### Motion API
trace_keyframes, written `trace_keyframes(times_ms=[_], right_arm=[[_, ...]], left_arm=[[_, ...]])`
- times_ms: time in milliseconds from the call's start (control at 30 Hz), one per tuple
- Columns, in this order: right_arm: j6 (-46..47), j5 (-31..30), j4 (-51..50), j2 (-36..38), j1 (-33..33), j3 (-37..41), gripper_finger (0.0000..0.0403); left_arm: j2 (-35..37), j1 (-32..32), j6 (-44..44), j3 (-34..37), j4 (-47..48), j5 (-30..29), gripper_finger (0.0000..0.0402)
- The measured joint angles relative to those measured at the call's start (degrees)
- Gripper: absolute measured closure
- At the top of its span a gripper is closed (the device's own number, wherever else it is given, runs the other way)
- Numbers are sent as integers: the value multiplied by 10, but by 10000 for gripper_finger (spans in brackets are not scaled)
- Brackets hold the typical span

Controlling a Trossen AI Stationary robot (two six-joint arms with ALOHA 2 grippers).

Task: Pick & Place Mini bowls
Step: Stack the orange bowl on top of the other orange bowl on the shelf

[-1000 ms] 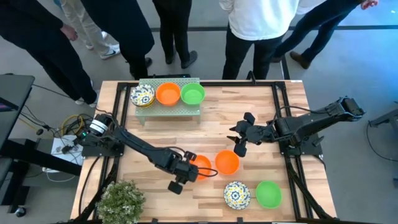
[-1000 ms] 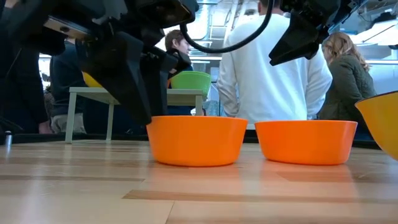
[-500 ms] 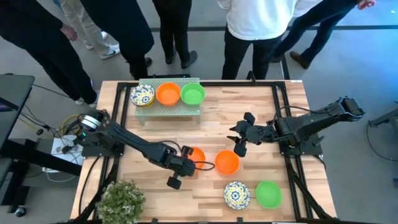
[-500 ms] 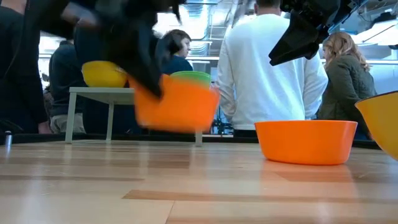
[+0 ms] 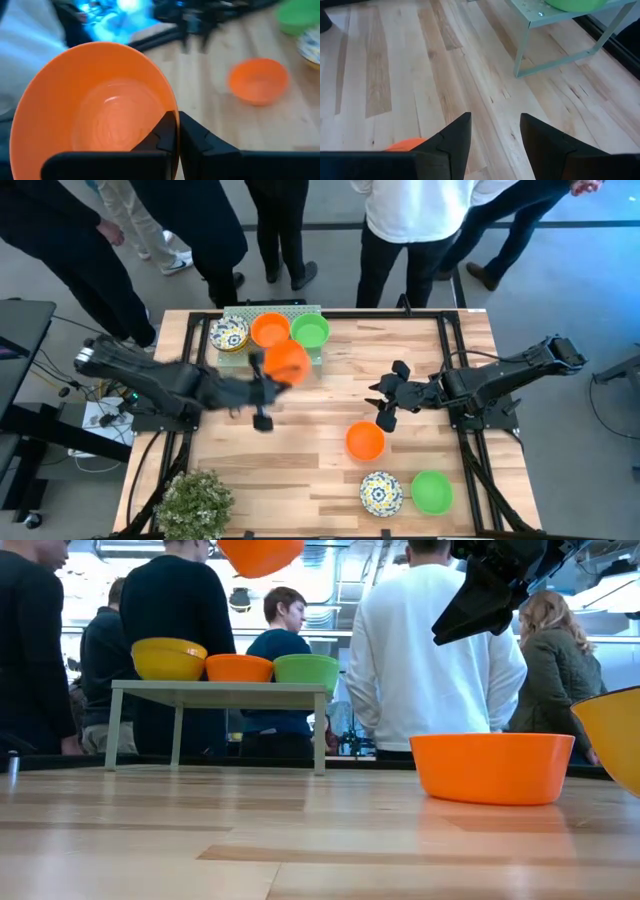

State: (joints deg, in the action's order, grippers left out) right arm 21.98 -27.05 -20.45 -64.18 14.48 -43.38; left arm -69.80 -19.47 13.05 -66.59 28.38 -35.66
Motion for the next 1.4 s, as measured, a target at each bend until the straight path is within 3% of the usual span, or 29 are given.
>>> trace_keyframes(times_ms=[300,467,733,1400], right_arm=[[0,0,3,0,-21,0,239],[0,0,2,0,-36,0,239],[0,0,5,0,-46,0,240],[0,1,4,0,-48,0,239]], left_arm=[[56,147,-2,0,43,4,393],[44,236,-20,0,57,101,393],[24,341,-34,7,61,187,393],[-3,367,-45,58,49,212,392]])
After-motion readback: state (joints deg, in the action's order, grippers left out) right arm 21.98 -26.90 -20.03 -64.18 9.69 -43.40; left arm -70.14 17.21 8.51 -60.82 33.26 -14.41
